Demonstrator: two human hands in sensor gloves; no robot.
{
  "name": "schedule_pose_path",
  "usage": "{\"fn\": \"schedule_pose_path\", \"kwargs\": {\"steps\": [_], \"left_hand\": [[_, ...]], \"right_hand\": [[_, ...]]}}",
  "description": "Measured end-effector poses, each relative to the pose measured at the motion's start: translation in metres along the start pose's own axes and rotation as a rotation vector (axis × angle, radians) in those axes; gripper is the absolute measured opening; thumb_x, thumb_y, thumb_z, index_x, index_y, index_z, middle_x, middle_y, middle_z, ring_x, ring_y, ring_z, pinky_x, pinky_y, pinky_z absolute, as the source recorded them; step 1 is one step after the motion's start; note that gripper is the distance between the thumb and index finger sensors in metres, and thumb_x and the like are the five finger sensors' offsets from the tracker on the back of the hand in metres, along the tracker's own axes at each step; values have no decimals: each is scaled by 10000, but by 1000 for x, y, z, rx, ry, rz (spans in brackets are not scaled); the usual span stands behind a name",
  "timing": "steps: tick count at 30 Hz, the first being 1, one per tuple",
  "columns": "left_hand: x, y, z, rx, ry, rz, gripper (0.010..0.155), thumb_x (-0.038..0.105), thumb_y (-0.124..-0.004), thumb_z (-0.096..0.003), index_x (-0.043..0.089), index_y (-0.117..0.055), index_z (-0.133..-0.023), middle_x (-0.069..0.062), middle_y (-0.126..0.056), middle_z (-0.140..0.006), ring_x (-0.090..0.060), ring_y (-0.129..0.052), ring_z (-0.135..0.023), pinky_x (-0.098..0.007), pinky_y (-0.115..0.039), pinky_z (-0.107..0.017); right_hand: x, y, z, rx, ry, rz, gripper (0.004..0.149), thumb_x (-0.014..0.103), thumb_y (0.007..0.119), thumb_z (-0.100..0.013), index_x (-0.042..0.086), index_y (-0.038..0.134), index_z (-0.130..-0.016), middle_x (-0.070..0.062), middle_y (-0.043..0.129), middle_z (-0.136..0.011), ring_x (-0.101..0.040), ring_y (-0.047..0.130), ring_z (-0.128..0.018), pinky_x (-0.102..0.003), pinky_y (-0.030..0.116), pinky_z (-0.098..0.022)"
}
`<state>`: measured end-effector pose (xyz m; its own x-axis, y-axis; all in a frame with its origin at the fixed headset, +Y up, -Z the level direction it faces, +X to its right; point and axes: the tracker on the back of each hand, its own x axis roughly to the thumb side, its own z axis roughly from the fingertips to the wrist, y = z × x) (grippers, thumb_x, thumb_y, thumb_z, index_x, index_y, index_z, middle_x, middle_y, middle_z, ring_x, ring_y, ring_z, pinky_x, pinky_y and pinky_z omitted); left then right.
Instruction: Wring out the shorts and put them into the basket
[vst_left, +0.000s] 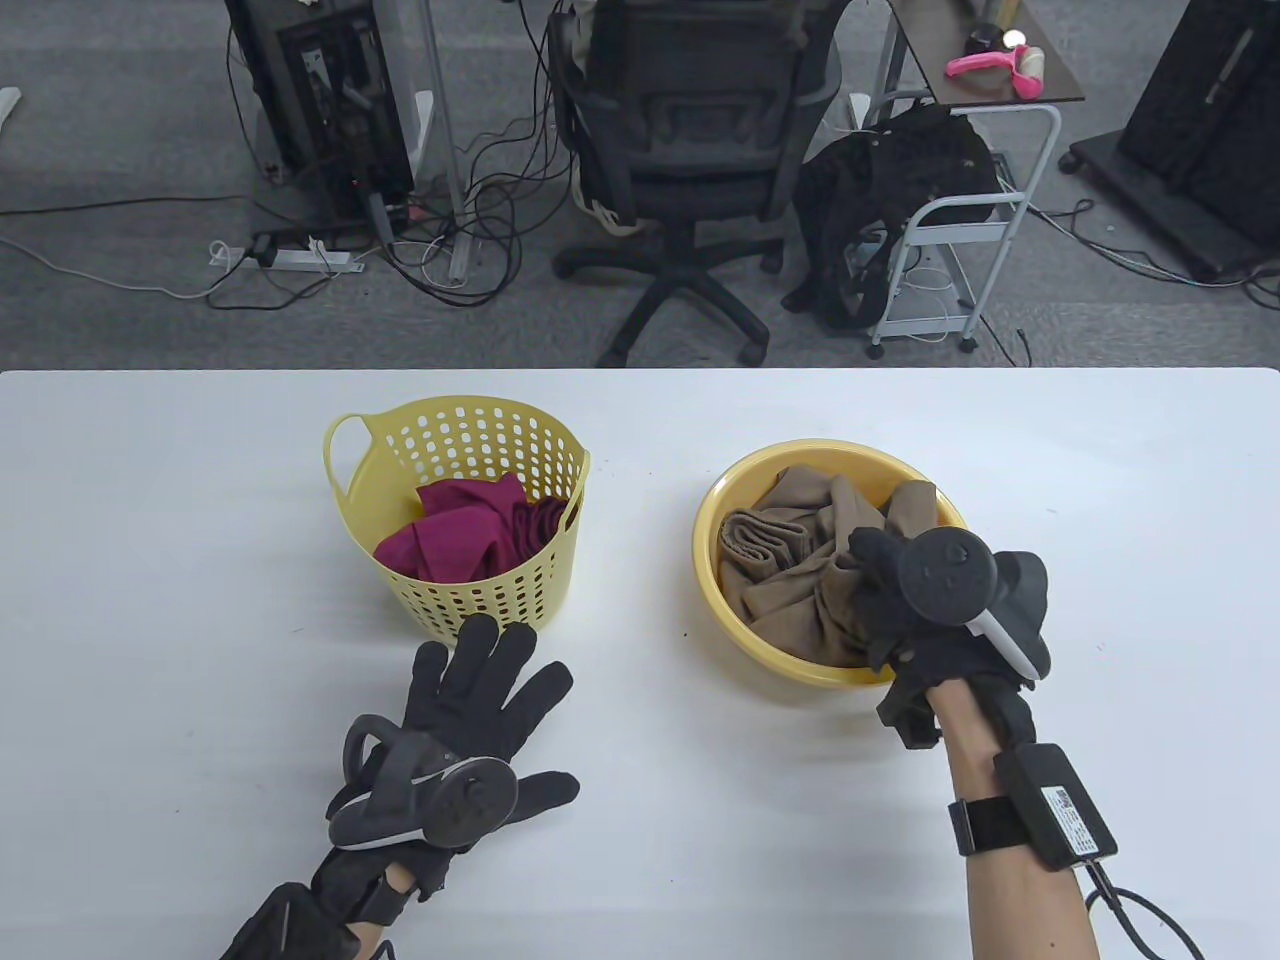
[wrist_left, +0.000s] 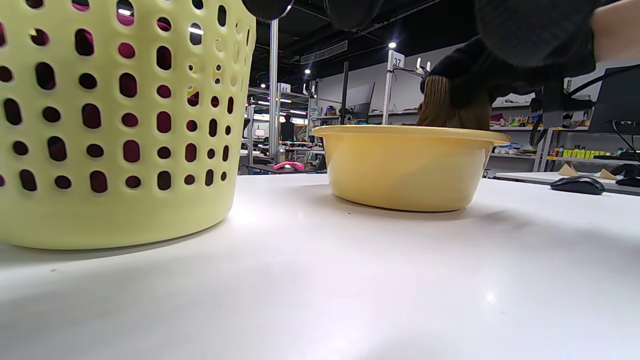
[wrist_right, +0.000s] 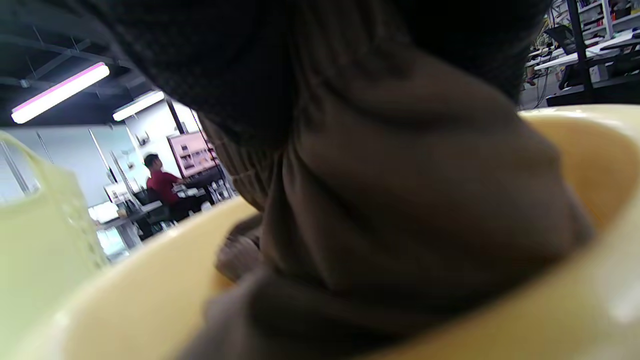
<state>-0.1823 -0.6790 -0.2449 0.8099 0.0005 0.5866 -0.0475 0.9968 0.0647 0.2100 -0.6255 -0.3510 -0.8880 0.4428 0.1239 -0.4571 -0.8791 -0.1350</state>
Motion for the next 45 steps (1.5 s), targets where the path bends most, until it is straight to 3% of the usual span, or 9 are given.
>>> {"fn": "schedule_pose_path", "kwargs": {"steps": [15,32,45], "left_hand": [[-2,1,1,2,9,-1,897,710,-711,-483,250,-373,-1175,-275,-273,-1269,-636,-280,-1125,-822,-324,-662],[0,2,1,5,-2,-8,895,707,-712,-482,250,-375,-1174,-273,-275,-1268,-636,-279,-1125,-821,-326,-663],[1,1,2,3,-7,-9,896,706,-712,-482,243,-380,-1175,-270,-274,-1269,-634,-281,-1126,-820,-326,-664]], "right_hand": [[43,-39,7,-51,3,-520,609,320,958,-451,75,718,-954,-217,853,-850,-398,1035,-634,-410,968,-446],[78,-65,12,-47,17,-819,606,342,956,-463,66,720,-948,-212,862,-834,-384,1047,-607,-386,980,-429],[107,-75,17,22,-13,-1042,607,355,952,-473,61,717,-949,-211,863,-828,-377,1051,-595,-372,984,-420]]}}
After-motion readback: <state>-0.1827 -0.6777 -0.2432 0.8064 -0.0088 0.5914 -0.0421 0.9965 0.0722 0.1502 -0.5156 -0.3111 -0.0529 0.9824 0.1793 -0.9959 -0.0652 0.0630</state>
